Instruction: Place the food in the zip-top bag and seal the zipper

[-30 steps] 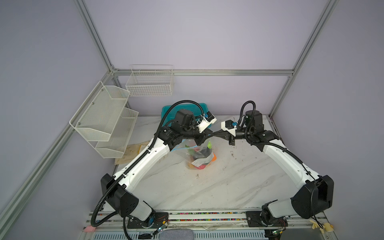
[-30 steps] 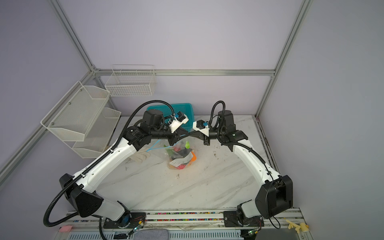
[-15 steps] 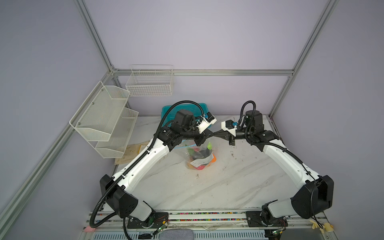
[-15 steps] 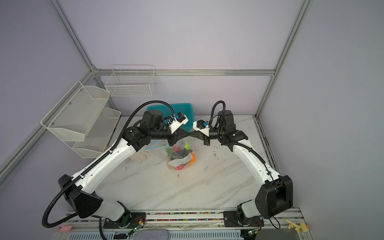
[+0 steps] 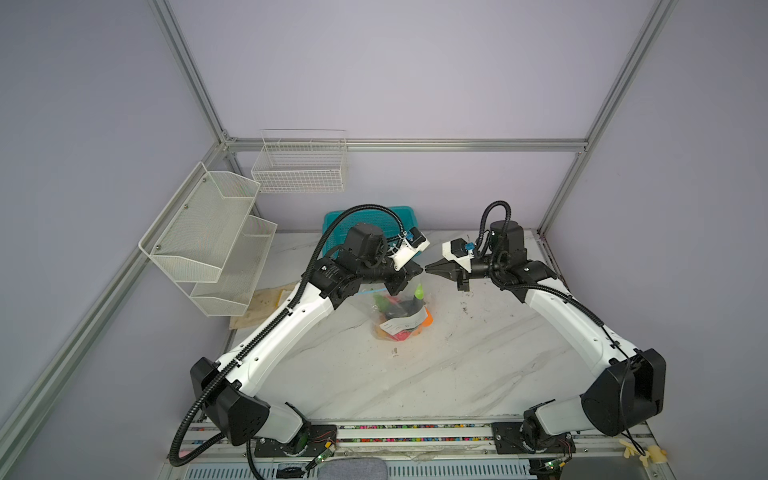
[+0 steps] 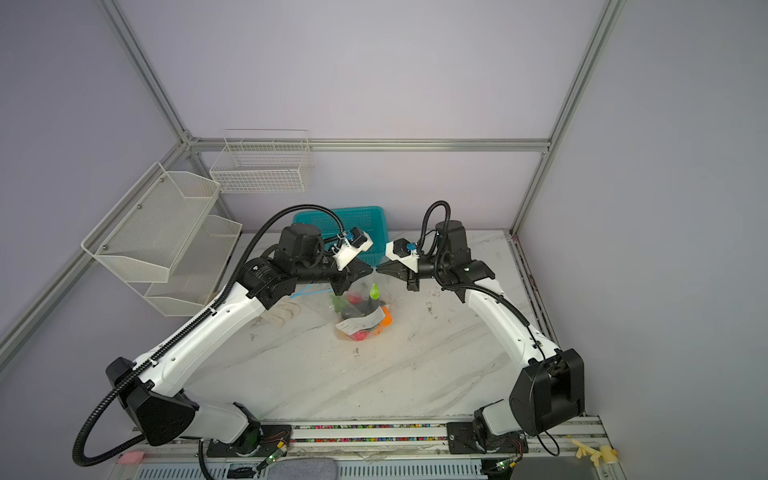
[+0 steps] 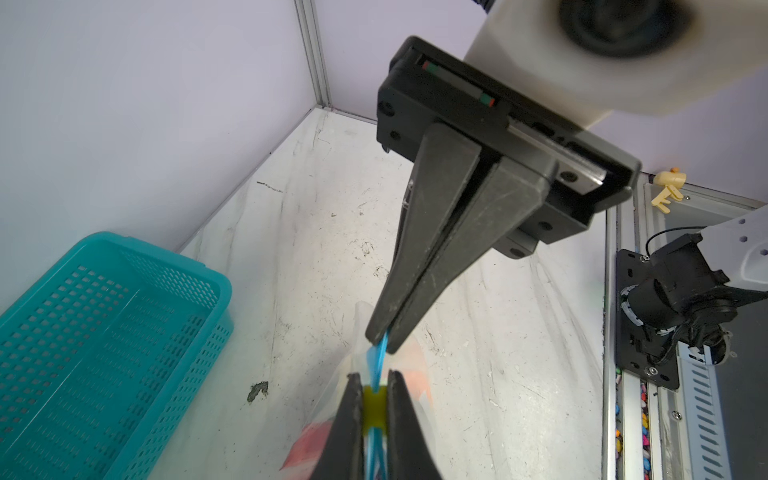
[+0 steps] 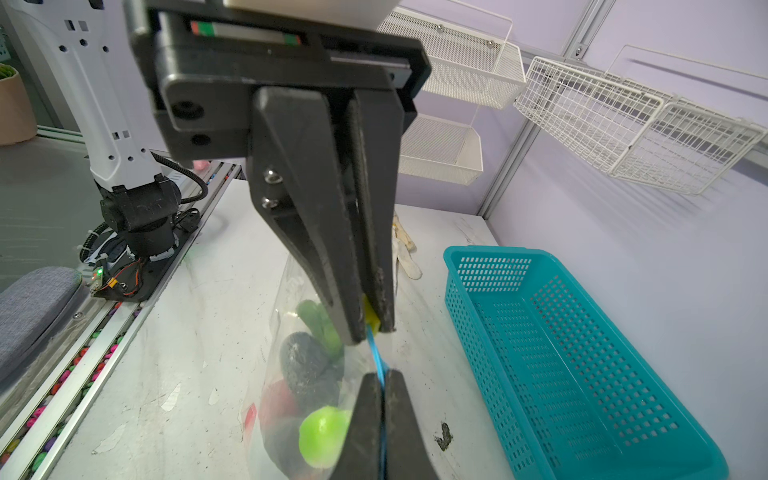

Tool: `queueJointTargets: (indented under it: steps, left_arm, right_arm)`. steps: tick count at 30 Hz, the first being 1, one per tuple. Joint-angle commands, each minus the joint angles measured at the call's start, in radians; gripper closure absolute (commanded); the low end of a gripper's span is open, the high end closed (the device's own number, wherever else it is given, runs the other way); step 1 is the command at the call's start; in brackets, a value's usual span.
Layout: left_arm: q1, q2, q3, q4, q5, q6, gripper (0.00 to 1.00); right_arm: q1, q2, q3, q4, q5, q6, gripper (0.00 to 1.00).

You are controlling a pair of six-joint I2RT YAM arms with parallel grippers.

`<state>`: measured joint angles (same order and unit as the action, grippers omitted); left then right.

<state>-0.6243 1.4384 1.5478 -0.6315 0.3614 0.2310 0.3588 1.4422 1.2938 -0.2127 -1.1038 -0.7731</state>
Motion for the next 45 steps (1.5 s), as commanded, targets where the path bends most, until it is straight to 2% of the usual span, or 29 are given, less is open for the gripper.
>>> queueJointTargets:
  steps: [1, 45]
  left_arm:
    - [0.014, -0.066, -0.029, -0.044, -0.071, 0.038, 0.91]
    - [0.014, -0.212, -0.127, -0.178, -0.206, 0.012, 0.89]
  right_arm:
    - [-0.026, 0.000, 0.021, 0.009, 0.020, -0.002, 1.00]
    - [-0.041, 0.004, 0.044, 0.003, 0.139, 0.018, 1.00]
